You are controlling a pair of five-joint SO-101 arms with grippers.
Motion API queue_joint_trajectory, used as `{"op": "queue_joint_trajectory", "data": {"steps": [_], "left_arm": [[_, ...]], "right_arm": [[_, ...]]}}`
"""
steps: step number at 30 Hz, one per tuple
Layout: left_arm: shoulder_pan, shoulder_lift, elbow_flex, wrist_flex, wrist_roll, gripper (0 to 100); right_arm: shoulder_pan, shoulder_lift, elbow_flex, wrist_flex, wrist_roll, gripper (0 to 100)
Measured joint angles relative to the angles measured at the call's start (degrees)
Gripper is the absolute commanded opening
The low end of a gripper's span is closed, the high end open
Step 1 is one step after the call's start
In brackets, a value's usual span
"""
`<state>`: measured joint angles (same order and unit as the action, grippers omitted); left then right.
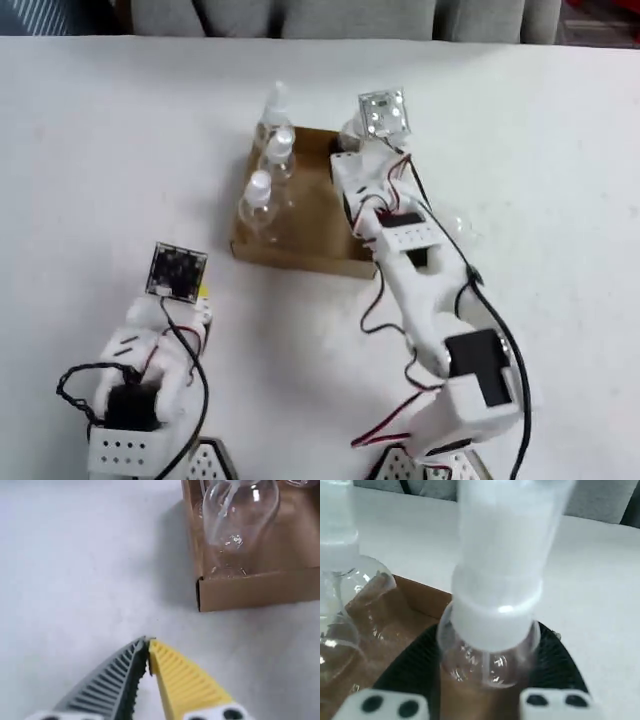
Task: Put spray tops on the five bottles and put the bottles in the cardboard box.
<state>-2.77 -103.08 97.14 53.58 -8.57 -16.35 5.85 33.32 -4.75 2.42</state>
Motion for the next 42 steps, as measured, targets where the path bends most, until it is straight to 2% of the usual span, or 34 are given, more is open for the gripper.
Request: {"op": "queue_joint_trajectory", "data": {"steps": [7,14,42], "left_arm": [[0.00,0.00,0.00,0.00,-0.09,2],[0.00,0.00,0.00,0.00,-3.96,2],[0.00,0.00,0.00,0.00,-4.22,2]], "right_arm": [[0.00,4.22,-2.90,0.00,0.00,1.6],[1.05,5.63,-3.52,0.00,0.00,1.6],[2.20,8.53,-8.26,6.24,0.00,1.7]]}}
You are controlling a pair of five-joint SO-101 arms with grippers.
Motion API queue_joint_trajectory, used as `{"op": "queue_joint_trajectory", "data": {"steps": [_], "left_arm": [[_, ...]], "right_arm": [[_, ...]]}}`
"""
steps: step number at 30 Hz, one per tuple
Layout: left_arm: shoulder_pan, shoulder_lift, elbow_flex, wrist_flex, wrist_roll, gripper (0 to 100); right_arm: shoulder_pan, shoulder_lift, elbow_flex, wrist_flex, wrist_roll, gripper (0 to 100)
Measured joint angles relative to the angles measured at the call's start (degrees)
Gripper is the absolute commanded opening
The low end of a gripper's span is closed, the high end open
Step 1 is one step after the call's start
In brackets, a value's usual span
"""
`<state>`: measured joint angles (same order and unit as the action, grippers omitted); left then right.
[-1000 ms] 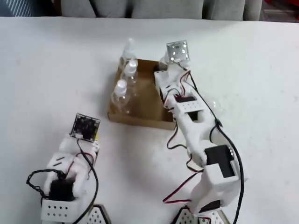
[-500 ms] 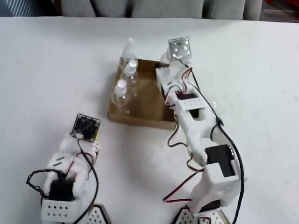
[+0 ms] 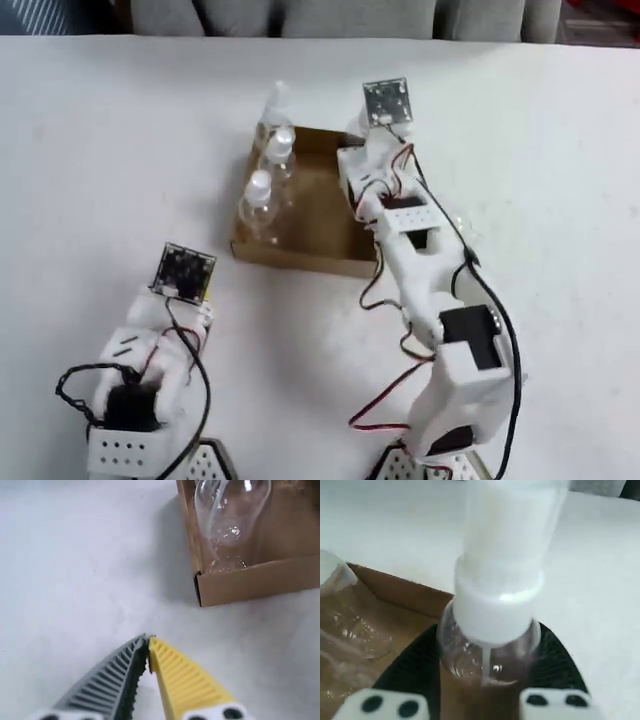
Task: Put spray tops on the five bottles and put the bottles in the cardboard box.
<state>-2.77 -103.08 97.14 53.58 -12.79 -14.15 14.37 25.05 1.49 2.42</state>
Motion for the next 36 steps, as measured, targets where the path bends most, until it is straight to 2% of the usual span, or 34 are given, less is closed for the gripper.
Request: {"op": "queue_joint_trajectory", "data": {"steps": [12,18,20,36], "left_arm": [[0.00,0.00,0.00,0.00,0.00,2],[0.00,0.00,0.00,0.00,0.00,2],[0.00,0.00,0.00,0.00,0.00,2],[0.00,0.00,0.00,0.00,0.00,2]], "right_arm": [[-0.09,0.97,-0.53,-0.09,0.09,2.3],[-0.09,1.05,-0.53,-0.09,0.09,18.1],[-0.18,1.14,-0.53,-0.09,0.09,20.0],[-0.26,1.14,-0.53,-0.09,0.09,20.7]]}}
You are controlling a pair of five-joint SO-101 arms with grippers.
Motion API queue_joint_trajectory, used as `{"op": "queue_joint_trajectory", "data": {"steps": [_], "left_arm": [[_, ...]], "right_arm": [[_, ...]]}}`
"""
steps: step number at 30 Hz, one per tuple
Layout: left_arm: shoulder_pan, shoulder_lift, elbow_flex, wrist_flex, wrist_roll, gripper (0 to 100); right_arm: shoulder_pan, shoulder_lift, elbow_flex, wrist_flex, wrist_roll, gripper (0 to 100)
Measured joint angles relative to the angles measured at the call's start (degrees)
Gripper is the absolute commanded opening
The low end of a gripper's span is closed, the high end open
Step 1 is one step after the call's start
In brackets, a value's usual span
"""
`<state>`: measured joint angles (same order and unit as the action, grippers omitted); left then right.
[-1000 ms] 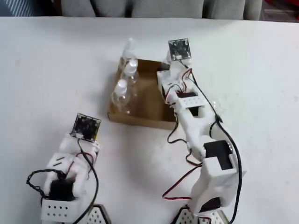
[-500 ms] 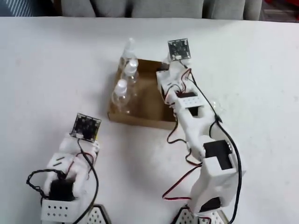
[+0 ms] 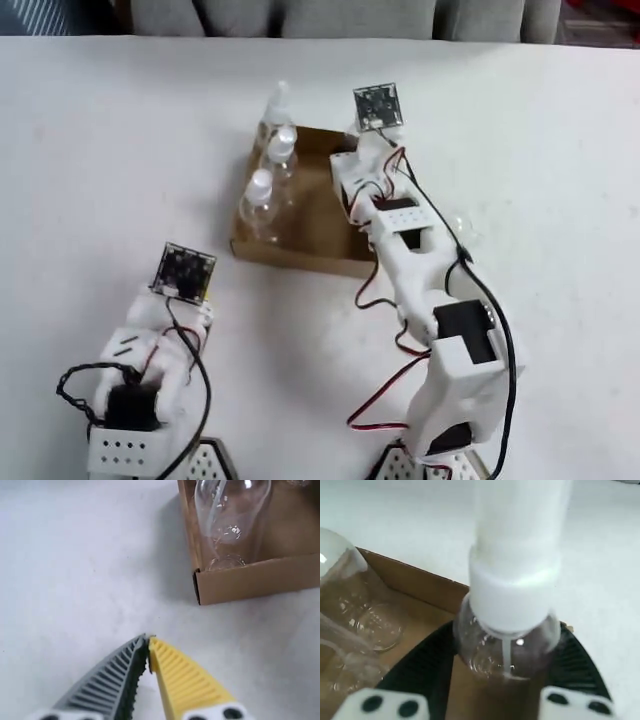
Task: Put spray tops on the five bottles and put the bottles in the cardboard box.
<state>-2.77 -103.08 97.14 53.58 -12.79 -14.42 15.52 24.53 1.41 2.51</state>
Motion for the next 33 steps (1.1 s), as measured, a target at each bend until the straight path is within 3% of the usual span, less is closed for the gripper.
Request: {"op": "queue_joint_trajectory", "data": {"steps": [9,27,33], "left_arm": [[0.00,0.00,0.00,0.00,0.00,2],[0.00,0.00,0.00,0.00,0.00,2],[0.00,0.00,0.00,0.00,0.00,2]], "right_arm": [[-0.35,0.00,-0.09,2.99,0.00,34.8],[-0.35,0.00,-0.09,3.16,0.09,35.3],[0.18,-2.02,-0.09,3.16,-3.43,35.3]]}}
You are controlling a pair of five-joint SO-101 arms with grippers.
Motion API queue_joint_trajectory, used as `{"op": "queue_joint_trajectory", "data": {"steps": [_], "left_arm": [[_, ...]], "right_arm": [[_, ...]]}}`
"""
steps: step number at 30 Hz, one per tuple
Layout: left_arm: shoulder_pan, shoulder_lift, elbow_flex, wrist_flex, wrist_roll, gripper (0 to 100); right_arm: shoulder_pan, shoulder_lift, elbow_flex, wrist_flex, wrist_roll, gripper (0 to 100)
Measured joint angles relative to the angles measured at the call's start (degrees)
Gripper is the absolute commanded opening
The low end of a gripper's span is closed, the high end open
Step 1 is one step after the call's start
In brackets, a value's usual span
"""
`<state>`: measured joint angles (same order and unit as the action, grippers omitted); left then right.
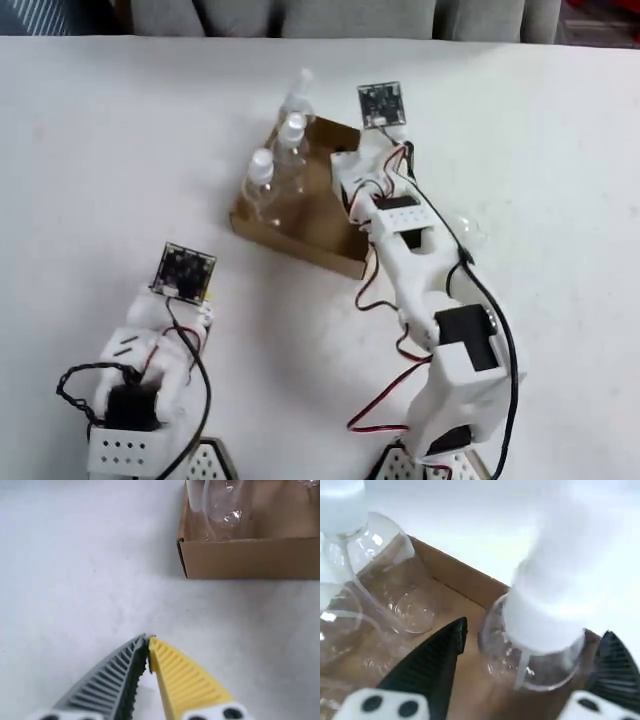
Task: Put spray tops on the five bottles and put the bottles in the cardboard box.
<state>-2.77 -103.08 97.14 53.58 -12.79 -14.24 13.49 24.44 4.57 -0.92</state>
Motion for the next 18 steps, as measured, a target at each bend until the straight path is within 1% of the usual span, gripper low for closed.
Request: {"op": "queue_joint_trajectory", "data": {"steps": [13,18], "left_arm": [[0.00,0.00,0.00,0.00,0.00,2],[0.00,0.00,0.00,0.00,0.00,2]], "right_arm": [[-0.26,-0.53,0.09,0.00,-0.62,35.3],[-0.09,-5.80,0.70,0.44,-0.79,35.3]]}}
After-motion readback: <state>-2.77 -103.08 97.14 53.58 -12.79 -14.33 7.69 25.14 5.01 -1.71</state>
